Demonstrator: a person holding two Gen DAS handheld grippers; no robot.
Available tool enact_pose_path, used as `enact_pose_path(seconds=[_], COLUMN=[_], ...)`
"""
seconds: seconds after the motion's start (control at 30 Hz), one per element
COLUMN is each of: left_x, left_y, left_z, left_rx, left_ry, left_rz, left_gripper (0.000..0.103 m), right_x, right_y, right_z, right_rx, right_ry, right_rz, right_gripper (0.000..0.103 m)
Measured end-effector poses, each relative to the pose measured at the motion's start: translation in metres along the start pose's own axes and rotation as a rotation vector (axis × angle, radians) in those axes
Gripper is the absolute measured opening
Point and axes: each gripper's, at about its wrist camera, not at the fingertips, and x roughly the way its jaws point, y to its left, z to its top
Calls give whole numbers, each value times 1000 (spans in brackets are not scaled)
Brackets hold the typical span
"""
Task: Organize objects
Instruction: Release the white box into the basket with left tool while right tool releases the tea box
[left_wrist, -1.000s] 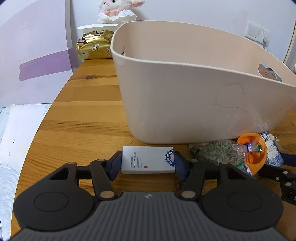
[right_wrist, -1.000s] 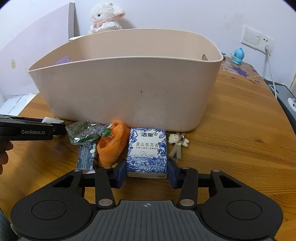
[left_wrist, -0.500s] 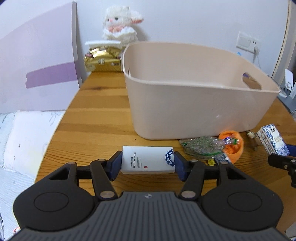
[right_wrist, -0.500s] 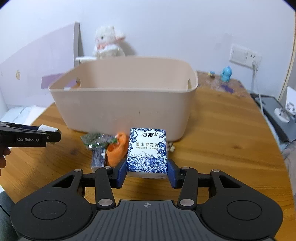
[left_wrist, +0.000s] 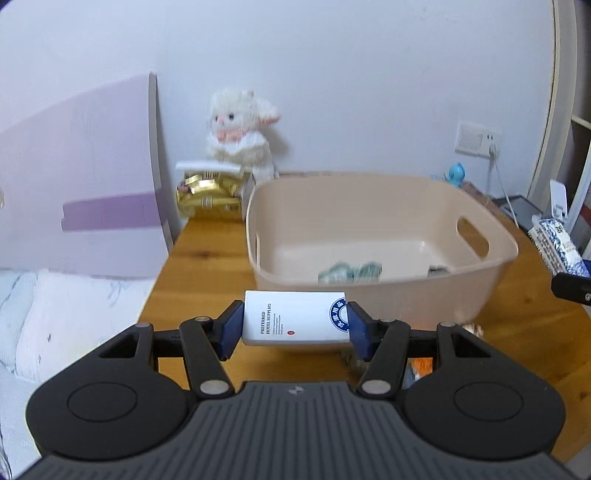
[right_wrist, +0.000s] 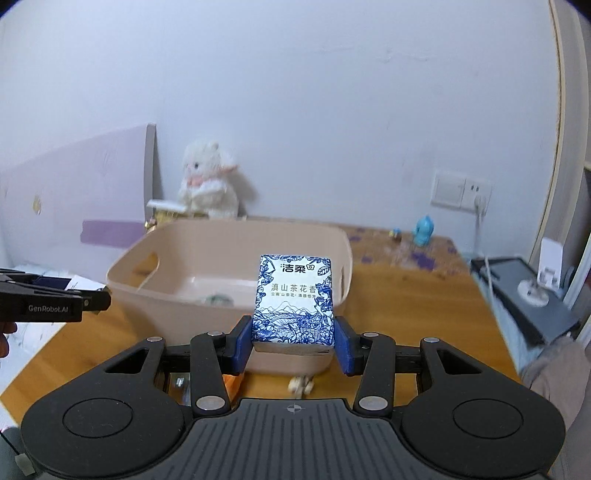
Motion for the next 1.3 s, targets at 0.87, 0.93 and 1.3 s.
enact_pose_path(seconds=[0.87, 0.93, 1.3], left_x=[139, 142, 118], left_y=[-36, -37, -35], left_z=[50, 49, 49], left_rx=[59, 66, 59], left_ry=[131, 142, 106], left_rz=[1, -4, -18], left_gripper=[61, 61, 86], right_x=[133, 140, 124], right_y=[-8, -8, -1], right_z=[35, 31, 35], right_rx=[-49, -49, -23], right_ry=[84, 108, 103], right_rz=[-17, -16, -19], right_gripper=[43, 43, 63])
